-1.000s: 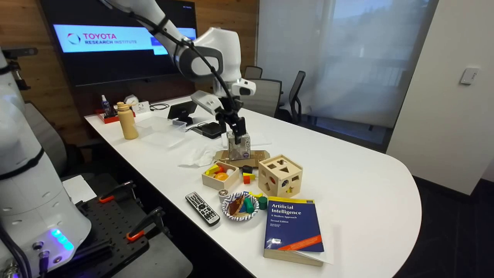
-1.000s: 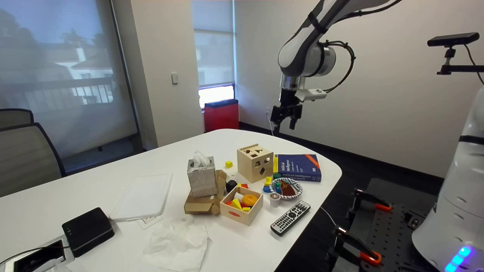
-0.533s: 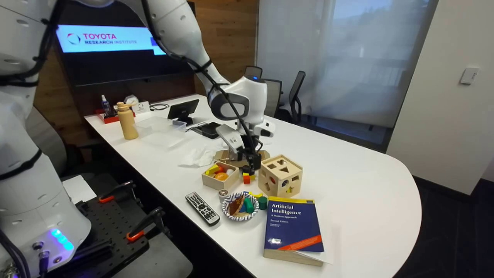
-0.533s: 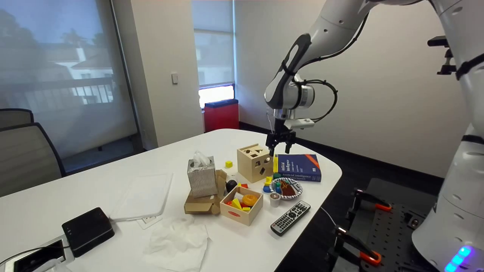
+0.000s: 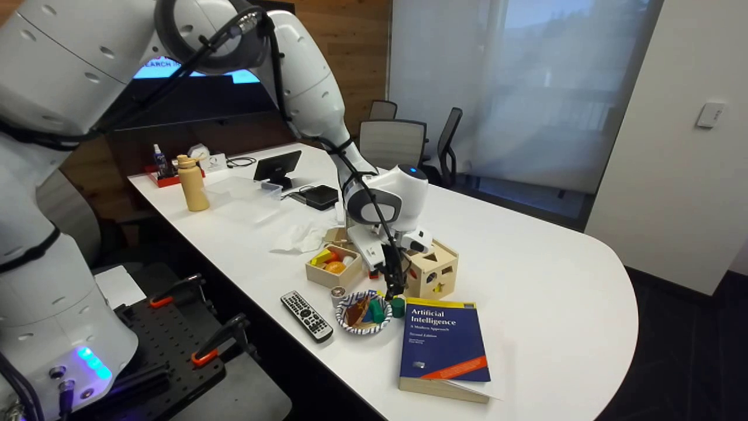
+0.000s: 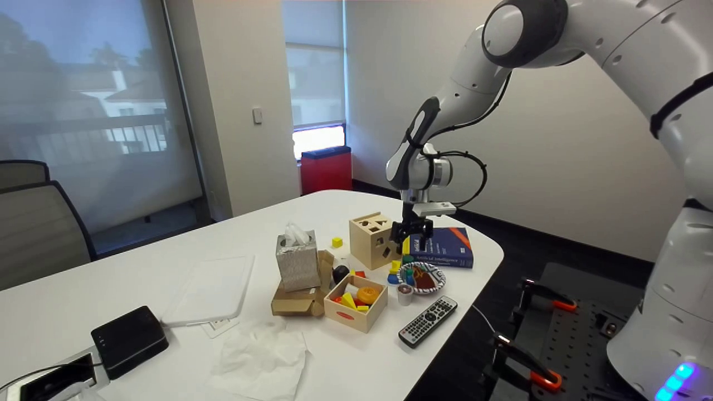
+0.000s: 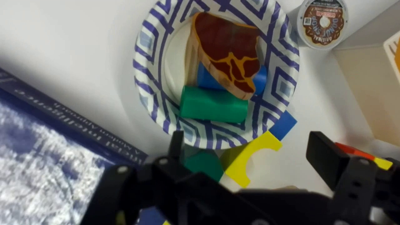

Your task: Remove the blue block from the white plate and put it in the small wooden box

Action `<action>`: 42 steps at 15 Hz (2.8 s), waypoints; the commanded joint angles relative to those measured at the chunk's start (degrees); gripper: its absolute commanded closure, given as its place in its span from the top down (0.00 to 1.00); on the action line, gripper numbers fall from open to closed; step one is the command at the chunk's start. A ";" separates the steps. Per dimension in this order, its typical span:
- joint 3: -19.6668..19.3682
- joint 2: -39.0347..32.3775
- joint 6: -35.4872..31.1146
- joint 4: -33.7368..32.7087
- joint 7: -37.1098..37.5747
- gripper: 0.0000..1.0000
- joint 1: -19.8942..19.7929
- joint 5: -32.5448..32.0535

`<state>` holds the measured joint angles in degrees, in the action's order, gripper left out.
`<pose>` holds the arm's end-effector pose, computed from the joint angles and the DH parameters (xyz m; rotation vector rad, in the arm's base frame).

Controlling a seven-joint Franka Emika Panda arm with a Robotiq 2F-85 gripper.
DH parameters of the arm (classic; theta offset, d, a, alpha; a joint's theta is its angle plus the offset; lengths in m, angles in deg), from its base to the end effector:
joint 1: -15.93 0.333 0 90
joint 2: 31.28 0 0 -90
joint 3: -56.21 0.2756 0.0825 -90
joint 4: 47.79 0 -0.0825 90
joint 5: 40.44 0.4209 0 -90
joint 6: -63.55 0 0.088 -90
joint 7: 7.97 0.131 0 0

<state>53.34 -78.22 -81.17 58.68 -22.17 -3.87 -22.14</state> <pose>0.5412 -0.2287 -0.0207 -2.9100 0.6044 0.1457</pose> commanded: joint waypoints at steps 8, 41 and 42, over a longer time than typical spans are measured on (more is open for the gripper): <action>2.52 -4.11 9.57 -2.27 5.25 1.00 -2.12 1.14; -3.52 -8.02 14.68 -8.08 17.38 0.74 4.41 -5.25; -3.57 -8.02 14.99 -8.21 17.35 0.66 4.48 -5.36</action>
<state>50.21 -85.94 -69.08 52.23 -6.20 0.26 -26.49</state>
